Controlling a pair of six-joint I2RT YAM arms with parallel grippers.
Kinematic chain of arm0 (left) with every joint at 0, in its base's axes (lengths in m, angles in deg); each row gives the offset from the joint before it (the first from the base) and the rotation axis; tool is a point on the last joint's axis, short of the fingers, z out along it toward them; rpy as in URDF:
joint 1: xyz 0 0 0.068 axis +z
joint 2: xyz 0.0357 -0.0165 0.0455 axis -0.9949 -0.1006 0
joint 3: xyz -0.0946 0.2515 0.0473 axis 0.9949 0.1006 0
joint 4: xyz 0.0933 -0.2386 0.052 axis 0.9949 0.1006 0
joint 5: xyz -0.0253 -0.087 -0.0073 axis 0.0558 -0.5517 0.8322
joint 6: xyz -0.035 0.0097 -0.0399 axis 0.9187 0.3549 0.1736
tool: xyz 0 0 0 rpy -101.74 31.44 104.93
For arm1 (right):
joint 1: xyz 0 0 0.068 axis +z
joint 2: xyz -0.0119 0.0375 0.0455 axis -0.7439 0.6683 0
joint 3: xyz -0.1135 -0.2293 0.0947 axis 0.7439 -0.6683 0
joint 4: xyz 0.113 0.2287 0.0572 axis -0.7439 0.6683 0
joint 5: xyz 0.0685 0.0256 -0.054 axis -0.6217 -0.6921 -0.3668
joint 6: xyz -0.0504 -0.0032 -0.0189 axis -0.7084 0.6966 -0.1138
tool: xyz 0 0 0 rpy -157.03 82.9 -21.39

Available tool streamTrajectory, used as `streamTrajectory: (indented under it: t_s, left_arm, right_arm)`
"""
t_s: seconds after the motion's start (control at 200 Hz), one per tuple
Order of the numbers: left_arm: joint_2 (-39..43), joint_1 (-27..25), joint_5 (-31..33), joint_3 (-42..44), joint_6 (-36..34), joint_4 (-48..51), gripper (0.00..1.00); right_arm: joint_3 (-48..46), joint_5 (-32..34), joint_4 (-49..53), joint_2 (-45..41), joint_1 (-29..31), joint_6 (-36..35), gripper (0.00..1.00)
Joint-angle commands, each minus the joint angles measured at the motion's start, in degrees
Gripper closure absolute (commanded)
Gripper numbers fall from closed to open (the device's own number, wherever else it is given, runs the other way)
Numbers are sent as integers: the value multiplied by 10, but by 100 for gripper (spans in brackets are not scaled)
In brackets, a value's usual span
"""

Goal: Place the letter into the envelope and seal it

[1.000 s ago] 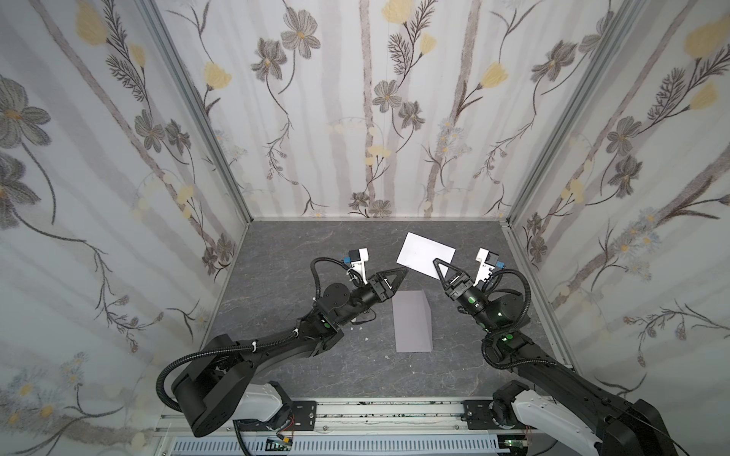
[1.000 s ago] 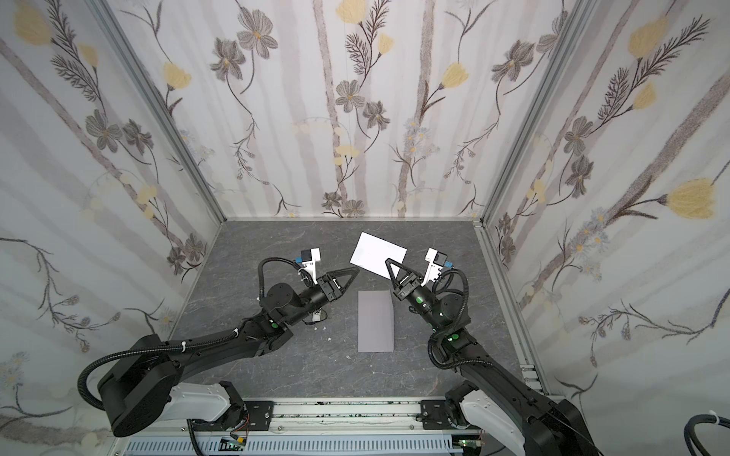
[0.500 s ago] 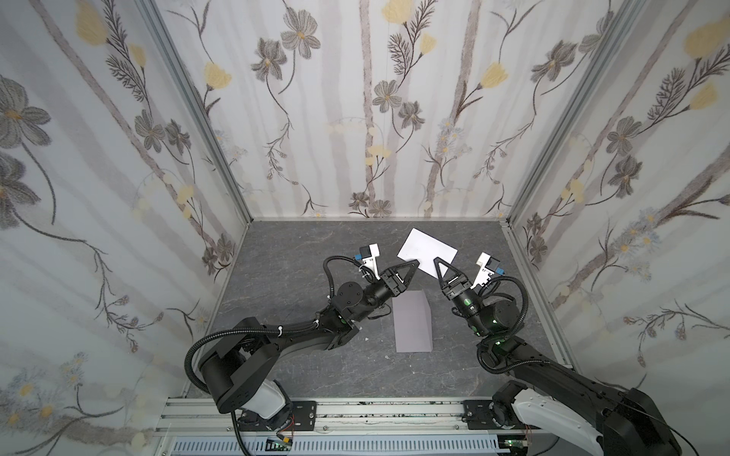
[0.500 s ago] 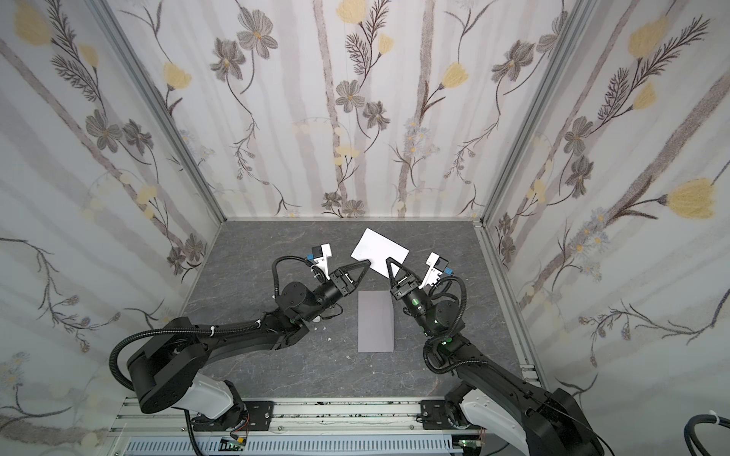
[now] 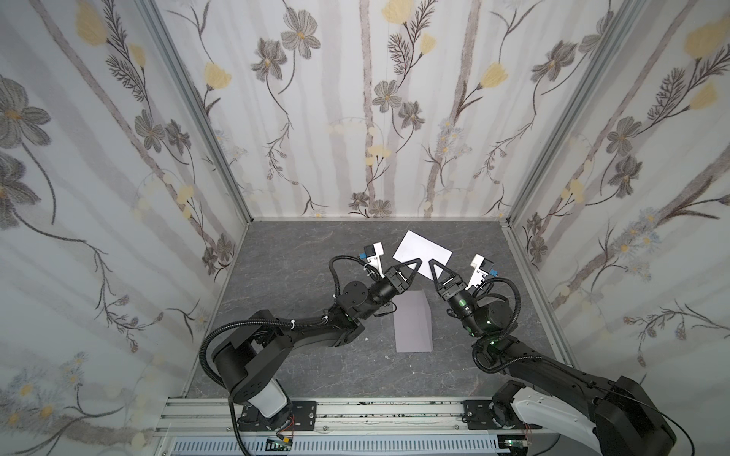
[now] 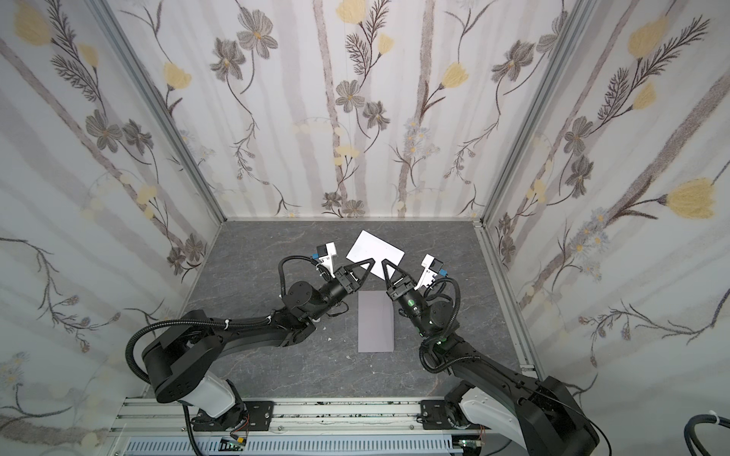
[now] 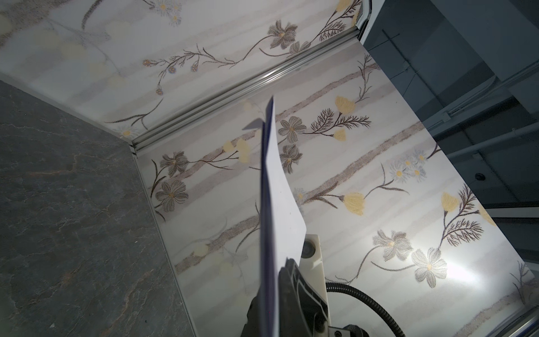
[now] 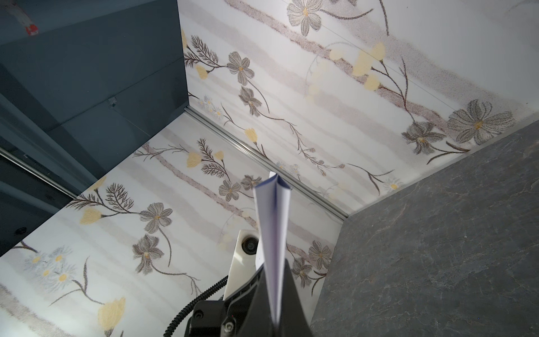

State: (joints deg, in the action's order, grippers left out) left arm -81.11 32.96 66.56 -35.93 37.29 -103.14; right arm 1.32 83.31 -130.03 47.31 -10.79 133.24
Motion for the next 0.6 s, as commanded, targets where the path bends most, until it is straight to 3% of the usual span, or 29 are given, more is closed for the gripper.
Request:
streamTrajectory:
  t_s: [0.0,0.08,0.2,0.295,0.43,0.595]
  left_arm:
    - [1,4,-2,-2,-9,-33,100]
    - [3,13,-17,1,-8,-32,100]
    - [5,38,-64,0,11,-12,100]
    - [17,59,-108,-15,2,62,100]
    - [49,79,-157,-52,-67,229,100]
    - [86,105,-224,-93,-155,415,100]
  right_arm:
    - [-1,-5,-25,1,0,4,78]
    - [-2,-4,-10,-10,-1,-8,63]
    - [-1,-26,47,-47,-20,-39,53]
    - [11,-61,133,-93,-56,-75,51]
    - [54,-140,288,-149,-129,-134,50]
    - [108,-285,408,-179,-232,-197,48]
